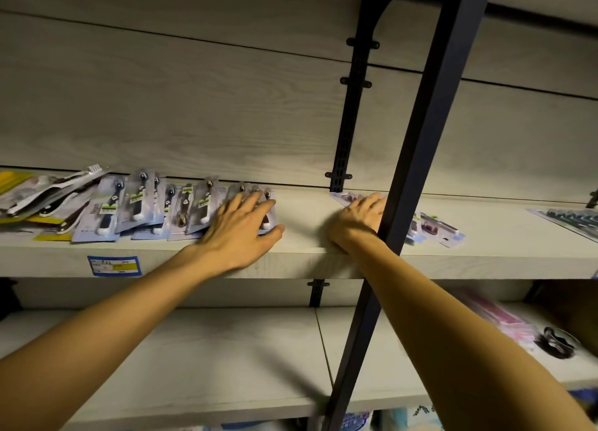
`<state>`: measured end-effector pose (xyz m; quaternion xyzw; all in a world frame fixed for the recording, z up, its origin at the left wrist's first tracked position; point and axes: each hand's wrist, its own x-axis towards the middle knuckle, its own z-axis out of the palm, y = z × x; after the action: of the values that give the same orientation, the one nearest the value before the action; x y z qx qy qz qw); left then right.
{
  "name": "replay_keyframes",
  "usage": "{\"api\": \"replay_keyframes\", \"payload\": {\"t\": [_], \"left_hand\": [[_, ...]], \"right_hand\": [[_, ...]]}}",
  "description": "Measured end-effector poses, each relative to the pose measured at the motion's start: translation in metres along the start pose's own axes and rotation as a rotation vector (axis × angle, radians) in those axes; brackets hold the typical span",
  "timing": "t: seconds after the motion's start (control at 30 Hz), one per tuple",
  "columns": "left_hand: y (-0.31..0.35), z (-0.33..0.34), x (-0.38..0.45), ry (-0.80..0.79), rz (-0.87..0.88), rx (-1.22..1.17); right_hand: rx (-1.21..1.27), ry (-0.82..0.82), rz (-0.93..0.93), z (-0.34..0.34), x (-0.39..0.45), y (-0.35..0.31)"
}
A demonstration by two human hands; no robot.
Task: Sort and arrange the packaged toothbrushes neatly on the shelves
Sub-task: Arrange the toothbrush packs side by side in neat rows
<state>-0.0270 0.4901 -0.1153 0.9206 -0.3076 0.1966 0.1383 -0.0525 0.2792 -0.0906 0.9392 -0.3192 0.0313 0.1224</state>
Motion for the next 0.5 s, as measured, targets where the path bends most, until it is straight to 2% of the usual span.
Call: {"api": "replay_keyframes", "payload": {"t": [0.1, 0.2, 0.33, 0.5], "left_hand": [[0.002, -0.003, -0.004, 0.078, 0.040, 0.036], [0.006, -0.006, -0.010, 0.183, 0.089, 0.036], [0.020, -0.008, -0.029, 0.231, 0.104, 0.028], [0.047, -0.006, -0.057, 0.229, 0.137, 0.073]], "right_hand": [[0.235, 0.118, -0.076, 0.002, -0.004, 0.000], [0.433, 0.217, -0.341, 0.002, -0.018, 0.010], [0.546, 0.122, -0.684, 0.018, -0.063, 0.040], [0.598, 0.178, -0.870, 0.036, -0.105, 0.085]]}}
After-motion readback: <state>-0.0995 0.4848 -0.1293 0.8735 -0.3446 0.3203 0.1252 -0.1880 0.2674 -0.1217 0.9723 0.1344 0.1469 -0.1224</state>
